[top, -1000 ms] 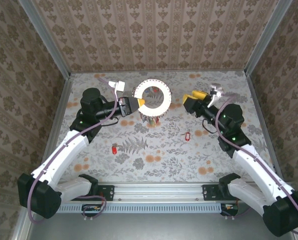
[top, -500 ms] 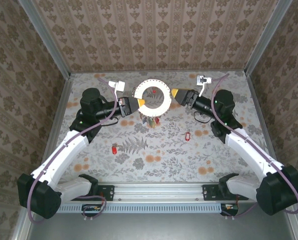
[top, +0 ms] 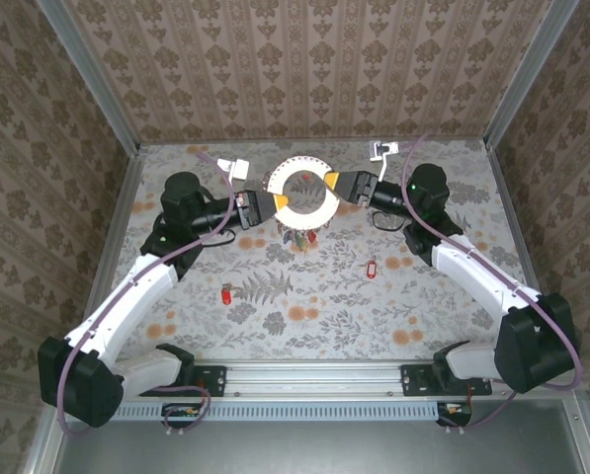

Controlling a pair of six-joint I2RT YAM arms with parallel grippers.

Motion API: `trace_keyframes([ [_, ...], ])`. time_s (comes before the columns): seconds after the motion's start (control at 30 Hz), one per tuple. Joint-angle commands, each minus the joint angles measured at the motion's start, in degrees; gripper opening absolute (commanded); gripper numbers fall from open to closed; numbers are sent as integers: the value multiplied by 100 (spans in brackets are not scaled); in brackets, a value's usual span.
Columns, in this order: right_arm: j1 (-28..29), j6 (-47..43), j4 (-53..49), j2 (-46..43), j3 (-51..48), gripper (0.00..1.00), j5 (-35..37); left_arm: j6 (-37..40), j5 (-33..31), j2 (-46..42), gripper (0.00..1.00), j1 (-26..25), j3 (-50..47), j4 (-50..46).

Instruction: Put the keys on the keyring

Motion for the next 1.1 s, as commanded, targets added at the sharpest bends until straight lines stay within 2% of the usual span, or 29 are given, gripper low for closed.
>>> trace_keyframes([
  [0.0, 47, 89, 307, 86, 181, 39, -306, -86, 252, -35, 0, 5, 171, 575],
  [0.23, 47, -342, 286, -13, 53, 17, -228, -31, 190, -11, 0, 2, 164, 450],
  [0.3, 50, -722, 255, -144, -30, 10, -95, 13, 133, -17, 8, 1, 169, 342],
  [0.4, 64, -1395, 117, -426, -149, 3, 165, 59, 70, -26, 15, 0, 155, 232],
  [0.57, 153, -2551, -655, -775, -37, 0, 305, 89, 6, -25, 20, 0, 122, 180],
  [0.6, 171, -2690, -793, -790, 1, 0, 319, 89, -9, -22, 26, 121, 117, 160],
  [0.67, 205, -2972, -1039, -825, 70, 0, 386, 89, -30, -15, 48, 170, 124, 85],
  [0.73, 245, -3308, -1200, -890, 80, 0, 610, 123, -78, -25, 65, 193, 137, -73],
  [0.83, 441, -4428, -1707, -1084, 127, 0, 1503, 224, -338, -131, 80, 226, 97, -470],
  [0.9, 634, -5503, -1929, -1181, 133, 0, 2077, 261, -665, -235, 86, 267, 34, -776],
  [1.0, 1116, -7671, -2110, -1223, 124, 0, 2859, -63, -1033, -393, 92, 376, -236, -696],
  [1.07, 1462, -9407, -2209, -1109, 96, 0, 3264, -588, -1260, -465, 94, 438, -529, -284],
])
